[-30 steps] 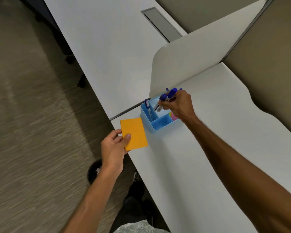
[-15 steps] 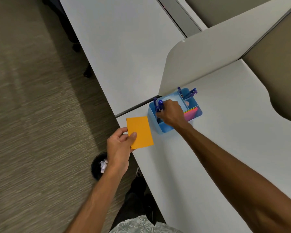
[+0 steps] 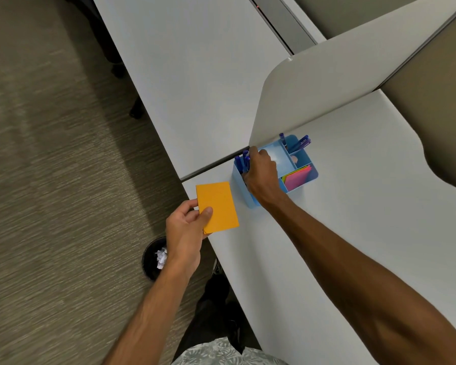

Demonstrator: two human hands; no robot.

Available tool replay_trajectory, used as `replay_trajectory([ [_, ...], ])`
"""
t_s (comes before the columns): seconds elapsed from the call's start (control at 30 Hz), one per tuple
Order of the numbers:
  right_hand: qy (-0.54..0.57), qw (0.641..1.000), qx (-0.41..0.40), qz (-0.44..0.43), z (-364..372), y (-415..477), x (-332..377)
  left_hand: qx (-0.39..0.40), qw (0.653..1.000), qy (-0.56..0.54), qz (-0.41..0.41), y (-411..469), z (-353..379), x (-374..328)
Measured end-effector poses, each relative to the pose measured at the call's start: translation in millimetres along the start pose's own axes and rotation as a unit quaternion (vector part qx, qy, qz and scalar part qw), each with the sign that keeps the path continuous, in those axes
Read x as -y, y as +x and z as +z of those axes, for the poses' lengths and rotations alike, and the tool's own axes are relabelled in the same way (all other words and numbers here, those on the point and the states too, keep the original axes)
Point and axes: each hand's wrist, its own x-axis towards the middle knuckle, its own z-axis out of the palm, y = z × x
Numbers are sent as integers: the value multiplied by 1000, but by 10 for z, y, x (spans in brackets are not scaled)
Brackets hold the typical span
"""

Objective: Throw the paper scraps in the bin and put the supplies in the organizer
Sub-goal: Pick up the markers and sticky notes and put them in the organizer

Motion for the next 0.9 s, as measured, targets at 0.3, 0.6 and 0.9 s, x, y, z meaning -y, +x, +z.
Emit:
replay_trajectory([
  [0.3,-33,995,-18,-88,11,-54,4,6,1000,5,9,15,-57,-22],
  [0.6,56,992,-53,-103,-300,-267,79,17,998,48,44,58,14,-105],
  [0.9,248,955,145,-77,-879,-894,-48,67,975,172,123,4,247,-176],
])
